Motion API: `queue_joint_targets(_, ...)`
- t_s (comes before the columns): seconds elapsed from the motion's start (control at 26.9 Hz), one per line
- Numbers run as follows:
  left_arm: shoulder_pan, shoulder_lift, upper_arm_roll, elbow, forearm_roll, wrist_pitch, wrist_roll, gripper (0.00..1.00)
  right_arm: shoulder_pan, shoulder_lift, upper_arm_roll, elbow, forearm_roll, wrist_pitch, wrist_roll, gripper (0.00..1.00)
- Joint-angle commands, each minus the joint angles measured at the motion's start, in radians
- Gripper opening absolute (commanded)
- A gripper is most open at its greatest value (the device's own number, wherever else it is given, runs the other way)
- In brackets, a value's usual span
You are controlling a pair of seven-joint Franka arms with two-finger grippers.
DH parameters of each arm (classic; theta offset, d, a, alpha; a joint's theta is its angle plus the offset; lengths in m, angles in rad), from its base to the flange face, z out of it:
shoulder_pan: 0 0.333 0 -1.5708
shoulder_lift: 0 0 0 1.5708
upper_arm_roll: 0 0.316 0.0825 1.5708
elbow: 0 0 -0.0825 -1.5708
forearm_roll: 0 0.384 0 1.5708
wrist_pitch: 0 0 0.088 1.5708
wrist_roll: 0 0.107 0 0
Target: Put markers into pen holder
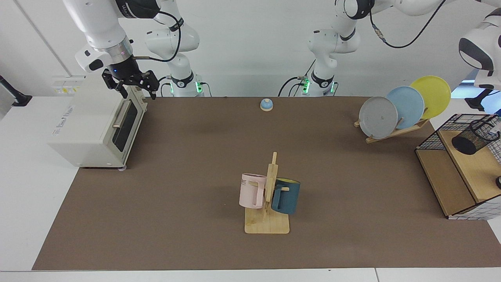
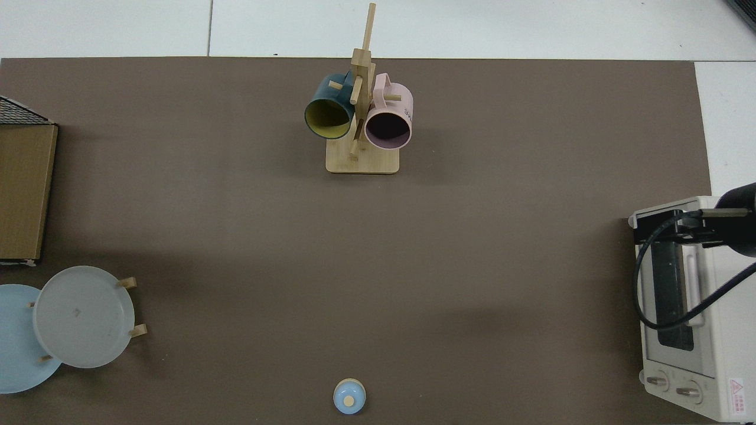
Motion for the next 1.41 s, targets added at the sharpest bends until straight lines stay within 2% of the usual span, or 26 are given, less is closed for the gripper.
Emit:
queue_joint_targets(0.0,0.02,0.043,-0.006,0.043,-0.01,0.014,0.027,0.0,-0.008,0.003,0.007,0.018,0.002,-0.027,-0.034,1.0)
queue_joint_targets(0.37,0.014,0.078,-0.001,0.031,0.009,-0.015,0.027,0.0,0.0,0.003,0.015,0.018,0.003,-0.022,-0.028,1.0)
queue_joint_targets(0.52,0.009,0.086,0.0,0.021,0.012,-0.064,0.01,0.0,-0.009,0.003,0.013,0.018,0.003,-0.013,-0.027,1.0)
queue_joint_targets(0.6,0.008,0.087,0.0,0.018,0.015,-0.075,-0.019,0.03,-0.014,0.003,0.013,0.018,0.003,-0.013,-0.027,1.0)
queue_joint_targets(0.63,0.006,0.087,0.0,0.018,0.023,-0.078,-0.032,0.12,-0.014,0.003,0.013,0.018,0.003,-0.013,-0.027,1.0)
queue_joint_targets(0.67,0.005,0.087,0.0,0.017,0.041,-0.08,-0.042,0.34,-0.014,0.003,0.013,0.018,0.002,-0.016,-0.027,1.0)
queue_joint_targets(0.71,0.0,0.087,-0.001,0.018,0.056,-0.081,-0.055,0.77,-0.014,0.003,0.012,0.018,0.0,-0.015,-0.025,1.0)
queue_joint_targets(0.74,-0.003,0.087,-0.003,0.018,0.064,-0.084,-0.067,1.0,-0.014,0.003,0.01,0.018,-0.001,-0.012,-0.025,1.0)
queue_joint_targets(1.04,-0.011,0.087,-0.012,0.023,0.05,-0.119,-0.087,1.0,-0.035,0.012,0.001,0.02,-0.006,0.031,-0.028,1.0)
queue_joint_targets(1.15,-0.027,0.083,-0.039,0.024,0.046,-0.145,-0.124,1.0,-0.037,0.018,0.001,0.022,-0.018,0.028,-0.036,1.0)
queue_joint_targets(1.38,-0.034,0.069,-0.087,0.027,-0.049,-0.202,-0.199,1.0,-0.041,0.02,0.001,0.023,-0.017,0.005,-0.038,1.0)
